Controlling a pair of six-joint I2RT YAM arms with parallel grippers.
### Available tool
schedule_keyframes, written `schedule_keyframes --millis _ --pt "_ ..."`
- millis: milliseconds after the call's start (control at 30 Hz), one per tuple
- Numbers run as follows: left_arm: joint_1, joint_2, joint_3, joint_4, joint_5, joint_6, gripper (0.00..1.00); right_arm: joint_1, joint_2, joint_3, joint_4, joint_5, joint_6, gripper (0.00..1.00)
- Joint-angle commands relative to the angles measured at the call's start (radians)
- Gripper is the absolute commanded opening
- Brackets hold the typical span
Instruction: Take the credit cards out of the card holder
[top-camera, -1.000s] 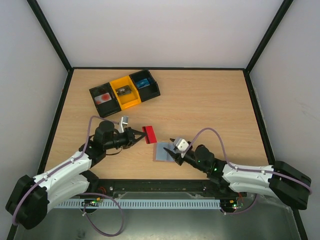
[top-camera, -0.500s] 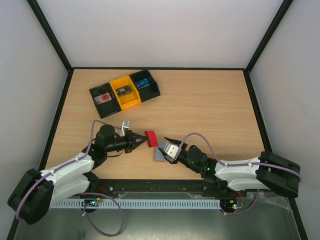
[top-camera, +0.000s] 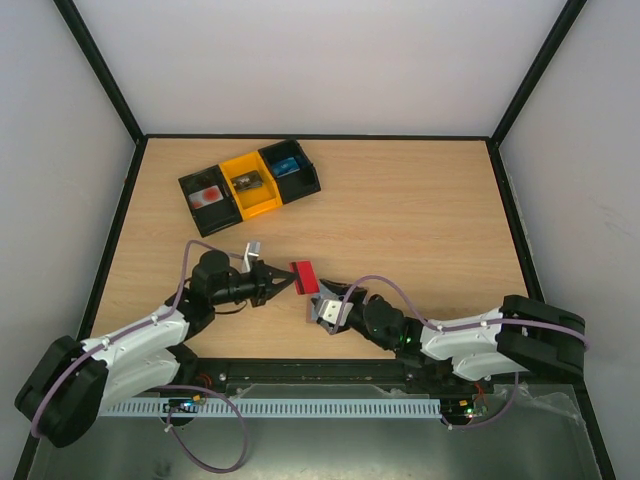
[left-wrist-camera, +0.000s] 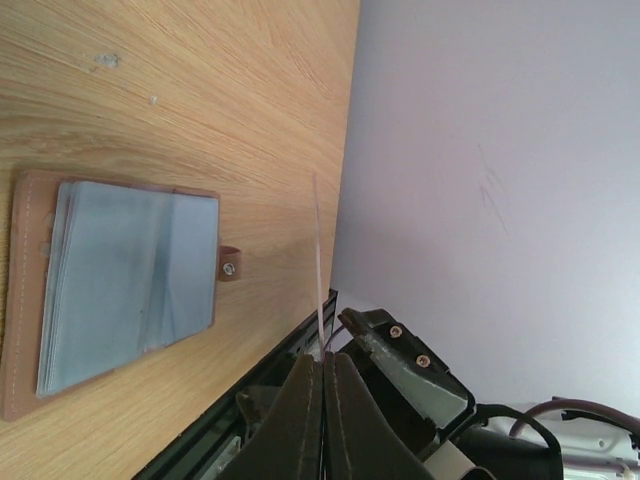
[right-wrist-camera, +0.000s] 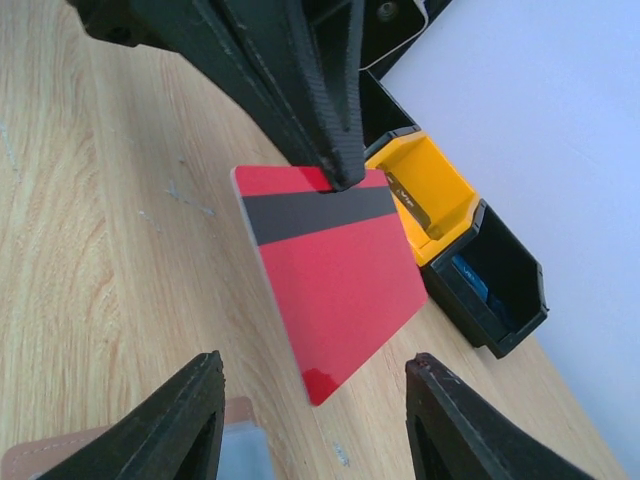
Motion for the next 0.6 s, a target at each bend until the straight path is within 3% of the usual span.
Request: schedule_keyframes --millis 0,67,233,467,567 --pt "-0.021 0.001 -0.01 0.025 -0.003 0.0 0.03 0.014 0.018 0.027 0.074 0.037 -0.028 0.46" --pt "-0.031 0.005 -0.01 0.022 -0.01 0.004 0.03 0.021 0.023 0.026 0.083 0.059 -0.039 0.39" --pt "-0.037 0.014 -0.011 0.03 -0.007 -0.004 0.03 0.031 -0.003 -0.003 0.12 0.069 -0.056 0.05" --pt "-0.039 -0.05 -0.012 -0.015 -0.037 0.003 0.04 0.038 -0.059 -0.032 0.111 0.04 -0.049 0.02" --pt "-0.037 -0.075 -0.006 -0.041 -0.048 0.009 0.14 0.039 -0.088 -0.037 0.094 0.034 -0.03 0.02"
